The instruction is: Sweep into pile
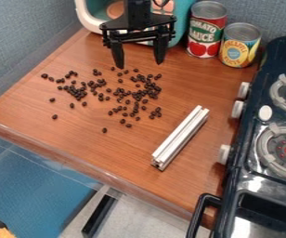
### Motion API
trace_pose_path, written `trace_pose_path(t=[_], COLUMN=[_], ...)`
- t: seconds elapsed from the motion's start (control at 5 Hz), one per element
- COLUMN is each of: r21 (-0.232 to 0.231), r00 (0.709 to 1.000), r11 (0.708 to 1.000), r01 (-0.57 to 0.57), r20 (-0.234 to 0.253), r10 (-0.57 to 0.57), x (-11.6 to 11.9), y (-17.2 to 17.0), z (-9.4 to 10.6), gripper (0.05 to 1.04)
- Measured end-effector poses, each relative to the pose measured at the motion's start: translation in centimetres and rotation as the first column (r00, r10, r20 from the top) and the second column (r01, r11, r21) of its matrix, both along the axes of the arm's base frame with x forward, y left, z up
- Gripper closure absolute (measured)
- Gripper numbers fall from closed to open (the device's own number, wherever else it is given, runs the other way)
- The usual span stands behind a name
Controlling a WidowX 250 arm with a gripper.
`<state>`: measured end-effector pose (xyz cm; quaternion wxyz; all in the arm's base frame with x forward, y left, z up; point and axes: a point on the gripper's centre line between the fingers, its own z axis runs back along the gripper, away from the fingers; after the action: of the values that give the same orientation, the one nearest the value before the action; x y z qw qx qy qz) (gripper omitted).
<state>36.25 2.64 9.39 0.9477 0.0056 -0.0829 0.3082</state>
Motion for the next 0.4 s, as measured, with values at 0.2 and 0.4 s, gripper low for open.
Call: trace_pose_path(t=[0.2, 0.4], r21=[-0.001, 0.050], r00=[0.999, 0.994], r11=[1.000, 0.998], r01=[-0.007, 0.033], r20=[-0.041, -0.106], r10=[0.007, -0.028], x=[-0.1, 1.5], y=[0.0, -2.3], z=[-1.5, -4.9], gripper=[0.083, 0.083])
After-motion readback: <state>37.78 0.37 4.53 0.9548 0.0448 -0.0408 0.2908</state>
